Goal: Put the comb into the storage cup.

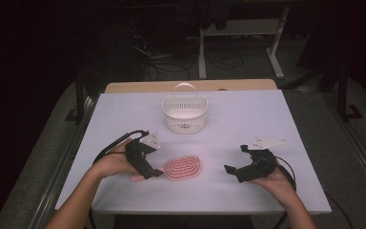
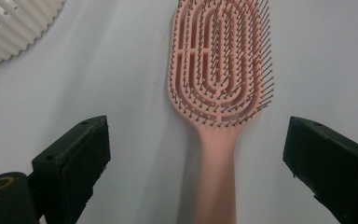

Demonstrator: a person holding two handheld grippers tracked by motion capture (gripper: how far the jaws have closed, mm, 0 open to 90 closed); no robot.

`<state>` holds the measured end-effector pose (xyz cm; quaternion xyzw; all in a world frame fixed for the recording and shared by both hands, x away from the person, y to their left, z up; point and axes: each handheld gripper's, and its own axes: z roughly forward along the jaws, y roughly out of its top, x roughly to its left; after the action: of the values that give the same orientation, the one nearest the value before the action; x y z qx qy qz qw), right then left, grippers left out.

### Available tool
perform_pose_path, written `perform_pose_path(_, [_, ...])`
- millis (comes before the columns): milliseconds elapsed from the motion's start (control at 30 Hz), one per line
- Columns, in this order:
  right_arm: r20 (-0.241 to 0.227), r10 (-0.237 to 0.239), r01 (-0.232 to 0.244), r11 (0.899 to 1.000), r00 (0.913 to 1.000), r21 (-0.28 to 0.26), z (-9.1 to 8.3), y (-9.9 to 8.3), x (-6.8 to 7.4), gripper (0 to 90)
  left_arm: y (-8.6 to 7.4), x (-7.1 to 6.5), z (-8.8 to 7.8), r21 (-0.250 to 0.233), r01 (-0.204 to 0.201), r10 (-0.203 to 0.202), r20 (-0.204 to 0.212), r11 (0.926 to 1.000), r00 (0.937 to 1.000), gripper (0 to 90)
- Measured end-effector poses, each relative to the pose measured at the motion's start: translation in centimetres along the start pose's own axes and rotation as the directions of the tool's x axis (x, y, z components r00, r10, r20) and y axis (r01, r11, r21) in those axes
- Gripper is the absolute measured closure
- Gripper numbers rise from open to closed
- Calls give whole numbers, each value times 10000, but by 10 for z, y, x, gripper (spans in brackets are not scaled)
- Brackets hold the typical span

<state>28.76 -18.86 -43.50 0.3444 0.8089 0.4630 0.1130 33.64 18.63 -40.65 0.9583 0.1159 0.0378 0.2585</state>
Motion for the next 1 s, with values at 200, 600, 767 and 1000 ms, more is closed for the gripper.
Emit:
perform_pose_path(200, [-1,10,-10,10000,10000,1,0,0,0,0,0,0,1,216,-18,20,-95,9998,10000,95])
perform_pose_path(600, [4,27,-27,10000,10000,4,0,0,0,0,-1,-1,4,743,53,-49,-63,9972,10000,216])
perform_pose_path(767, [7,28,-28,10000,10000,1,0,0,0,0,-1,-1,5,844,88,-95,82,9964,9999,279])
perform_pose_path(1000, [1,41,-41,10000,10000,-2,-1,0,0,0,0,-2,7,1039,11,-30,182,9946,9998,342])
